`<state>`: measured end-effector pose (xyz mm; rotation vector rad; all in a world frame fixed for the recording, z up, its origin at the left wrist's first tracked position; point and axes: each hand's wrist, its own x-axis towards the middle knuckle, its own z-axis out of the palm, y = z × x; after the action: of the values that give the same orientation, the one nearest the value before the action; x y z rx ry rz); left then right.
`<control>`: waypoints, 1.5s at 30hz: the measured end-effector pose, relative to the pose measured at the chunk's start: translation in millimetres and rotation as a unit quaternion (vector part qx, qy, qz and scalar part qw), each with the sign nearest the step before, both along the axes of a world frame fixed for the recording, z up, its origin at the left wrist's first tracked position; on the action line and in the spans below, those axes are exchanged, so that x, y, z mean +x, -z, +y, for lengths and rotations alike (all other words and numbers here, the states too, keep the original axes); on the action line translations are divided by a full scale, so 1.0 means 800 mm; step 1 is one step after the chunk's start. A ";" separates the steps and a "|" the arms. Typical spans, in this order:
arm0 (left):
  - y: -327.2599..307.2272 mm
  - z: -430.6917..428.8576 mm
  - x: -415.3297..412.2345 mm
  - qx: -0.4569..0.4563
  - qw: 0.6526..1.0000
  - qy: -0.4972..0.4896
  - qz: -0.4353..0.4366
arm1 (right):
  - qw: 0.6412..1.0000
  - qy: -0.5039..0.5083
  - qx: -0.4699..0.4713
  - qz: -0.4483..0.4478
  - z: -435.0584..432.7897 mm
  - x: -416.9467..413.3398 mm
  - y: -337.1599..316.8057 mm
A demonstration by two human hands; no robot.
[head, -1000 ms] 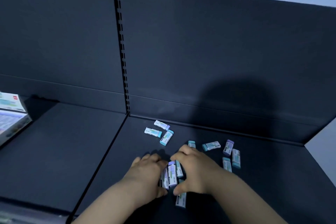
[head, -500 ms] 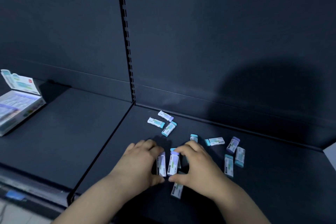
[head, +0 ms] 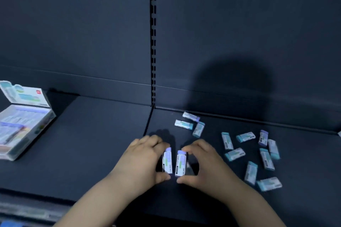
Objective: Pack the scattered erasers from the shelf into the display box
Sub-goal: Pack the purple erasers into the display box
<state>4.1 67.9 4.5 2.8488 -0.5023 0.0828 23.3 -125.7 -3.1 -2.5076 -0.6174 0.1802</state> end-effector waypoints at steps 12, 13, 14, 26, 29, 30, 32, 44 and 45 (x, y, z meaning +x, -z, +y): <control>-0.010 0.190 0.001 0.019 0.995 0.097 -0.018 | 0.998 0.061 0.026 -0.003 0.184 -0.038 -0.024; -0.010 0.195 -0.001 0.013 0.995 0.096 -0.024 | 0.997 0.064 0.031 0.002 0.190 -0.040 -0.023; -0.013 0.198 -0.004 0.009 0.996 0.090 -0.002 | 0.997 0.066 0.034 0.007 0.195 -0.041 -0.021; -0.016 0.254 -0.027 0.001 0.999 0.003 -0.042 | 0.998 -0.008 0.056 0.022 0.258 -0.020 -0.015; -0.019 0.285 -0.032 -0.020 0.999 -0.017 -0.026 | 0.997 -0.026 0.072 0.026 0.294 -0.013 -0.016; -0.019 0.297 -0.034 -0.027 0.999 -0.022 -0.026 | 0.996 -0.031 0.074 0.030 0.307 -0.012 -0.015; -0.017 0.325 -0.034 -0.027 0.999 -0.031 -0.030 | 0.996 -0.039 0.077 0.035 0.334 -0.012 -0.013; -0.013 0.495 0.014 0.000 1.000 0.004 0.017 | 0.993 0.092 0.067 0.028 0.484 0.003 -0.022; -0.009 0.502 0.020 -0.002 1.000 0.028 0.015 | 0.993 0.096 0.048 0.039 0.492 0.003 -0.025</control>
<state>19.9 469.7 12.0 2.8249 -0.5738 0.0324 25.3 267.9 17.0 -2.4365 -0.3426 0.1722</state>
